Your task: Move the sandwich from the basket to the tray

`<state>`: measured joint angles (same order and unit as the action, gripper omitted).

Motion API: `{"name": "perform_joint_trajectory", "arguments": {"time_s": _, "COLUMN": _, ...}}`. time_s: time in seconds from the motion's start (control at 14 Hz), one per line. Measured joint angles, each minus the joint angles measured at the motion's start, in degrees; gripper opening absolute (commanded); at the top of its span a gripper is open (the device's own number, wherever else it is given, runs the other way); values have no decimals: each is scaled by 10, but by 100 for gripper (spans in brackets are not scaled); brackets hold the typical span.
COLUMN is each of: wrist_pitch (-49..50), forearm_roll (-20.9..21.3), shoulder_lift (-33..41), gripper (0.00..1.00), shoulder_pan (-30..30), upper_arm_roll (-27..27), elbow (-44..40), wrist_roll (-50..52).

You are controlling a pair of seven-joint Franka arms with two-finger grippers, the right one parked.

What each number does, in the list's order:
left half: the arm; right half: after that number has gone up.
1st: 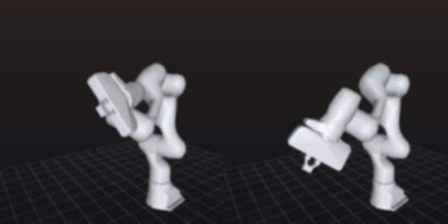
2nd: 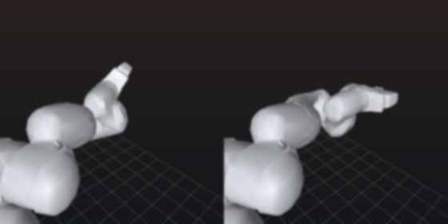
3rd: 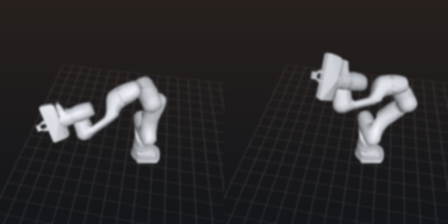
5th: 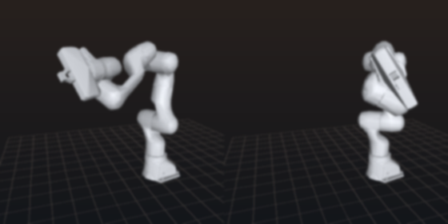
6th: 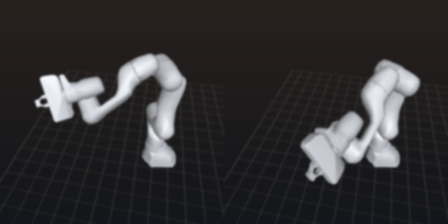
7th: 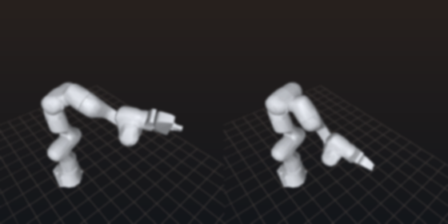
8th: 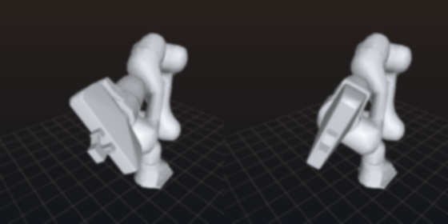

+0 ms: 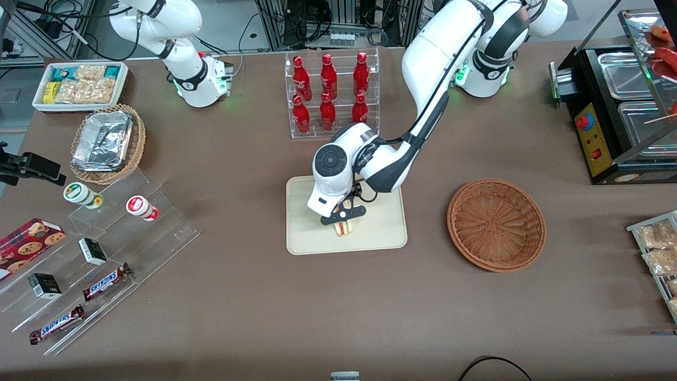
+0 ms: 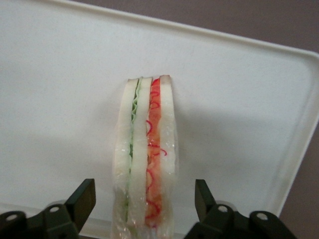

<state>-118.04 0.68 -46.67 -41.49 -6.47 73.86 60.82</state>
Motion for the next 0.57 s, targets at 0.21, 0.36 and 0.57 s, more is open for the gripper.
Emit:
{"name": "perform_joint_trajectory", "arguments": {"time_s": 0.21, "wrist_pitch": 42, "forearm_roll": 0, "shoulder_lift": 42, "gripper": 100, "shoulder_pan": 0, "upper_arm_roll": 3, "elbow": -22, "wrist_roll": 0}}
{"name": "perform_joint_trajectory", "arguments": {"time_s": 0.36, "wrist_pitch": 86, "forearm_roll": 0, "shoulder_lift": 70, "gripper": 100, "shoulder_pan": 4, "upper_arm_roll": 9, "elbow": -42, "wrist_roll": 0}}
{"name": "perform_joint_trajectory", "arguments": {"time_s": 0.57, "wrist_pitch": 125, "forearm_roll": 2, "shoulder_lift": 97, "gripper": 100, "shoulder_pan": 23, "upper_arm_roll": 14, "elbow": -53, "wrist_roll": 0}}
